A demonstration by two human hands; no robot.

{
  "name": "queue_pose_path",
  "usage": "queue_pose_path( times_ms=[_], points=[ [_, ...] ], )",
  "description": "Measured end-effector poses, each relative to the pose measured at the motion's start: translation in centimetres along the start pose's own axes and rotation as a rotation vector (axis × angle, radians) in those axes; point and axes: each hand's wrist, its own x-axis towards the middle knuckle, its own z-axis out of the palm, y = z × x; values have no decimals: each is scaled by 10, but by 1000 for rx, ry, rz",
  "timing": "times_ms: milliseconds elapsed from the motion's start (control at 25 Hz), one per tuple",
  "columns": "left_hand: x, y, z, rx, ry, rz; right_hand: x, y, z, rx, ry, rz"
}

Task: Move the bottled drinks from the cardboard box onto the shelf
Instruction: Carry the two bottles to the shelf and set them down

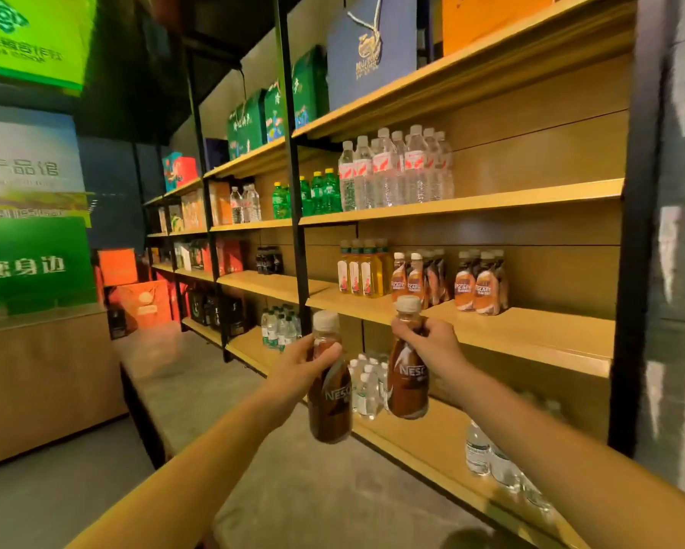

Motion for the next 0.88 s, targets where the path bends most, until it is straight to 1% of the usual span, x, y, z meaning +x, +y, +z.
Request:
queue_pose_path(
  times_ms=[80, 200, 320, 440, 600, 760, 880],
  points=[
    [53, -8, -2, 8, -60, 23, 46, 6, 1, -7, 49, -19],
    [126, -21, -2, -49, -119, 34, 109, 22, 5, -27, 159, -16],
    [185, -28, 11, -84, -192, 36, 150, 30, -6, -52, 221, -12],
    [258, -34, 41, -128, -330, 76, 189, 32, -26, -89, 355, -27],
    [333, -36, 88, -167, -465, 152, 236, 40, -47, -154, 551, -43],
    [400, -36, 125, -223, -636, 168, 275, 49, -58, -176, 677, -15],
    [444, -41, 149, -240, -744, 216, 289, 55, -60, -201, 765, 4]
  ],
)
